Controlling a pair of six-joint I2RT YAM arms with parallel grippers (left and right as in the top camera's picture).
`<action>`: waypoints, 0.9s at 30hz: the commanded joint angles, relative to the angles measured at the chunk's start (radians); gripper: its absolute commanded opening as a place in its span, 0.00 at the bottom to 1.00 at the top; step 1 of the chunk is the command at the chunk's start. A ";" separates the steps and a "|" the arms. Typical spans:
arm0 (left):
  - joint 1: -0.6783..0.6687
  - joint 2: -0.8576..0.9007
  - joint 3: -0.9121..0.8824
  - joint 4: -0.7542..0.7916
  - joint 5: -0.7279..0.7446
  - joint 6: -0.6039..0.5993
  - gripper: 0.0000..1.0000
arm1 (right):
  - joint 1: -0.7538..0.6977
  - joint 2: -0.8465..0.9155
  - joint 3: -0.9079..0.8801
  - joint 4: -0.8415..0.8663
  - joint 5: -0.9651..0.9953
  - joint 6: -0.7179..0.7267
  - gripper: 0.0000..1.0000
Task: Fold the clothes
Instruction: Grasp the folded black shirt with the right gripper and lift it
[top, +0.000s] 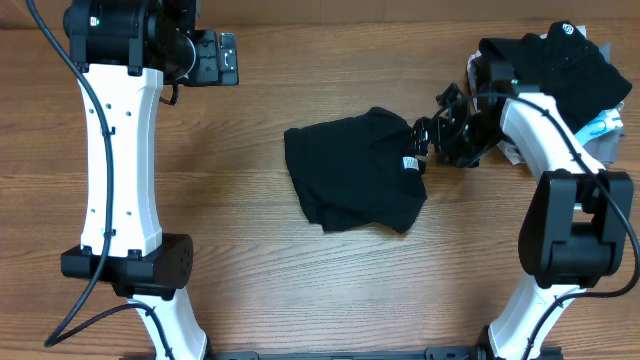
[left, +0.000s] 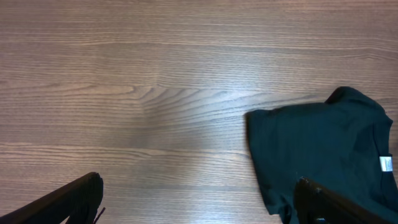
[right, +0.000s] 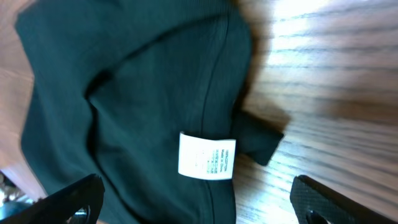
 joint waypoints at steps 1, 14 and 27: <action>-0.002 0.014 0.002 0.001 -0.010 0.023 1.00 | 0.035 0.005 -0.093 0.045 -0.046 -0.022 1.00; -0.002 0.015 0.002 -0.004 -0.010 0.023 1.00 | 0.273 0.044 -0.298 0.519 -0.070 0.354 0.88; -0.001 0.020 0.002 -0.023 -0.013 0.027 1.00 | 0.301 0.024 -0.259 0.573 -0.218 0.427 0.04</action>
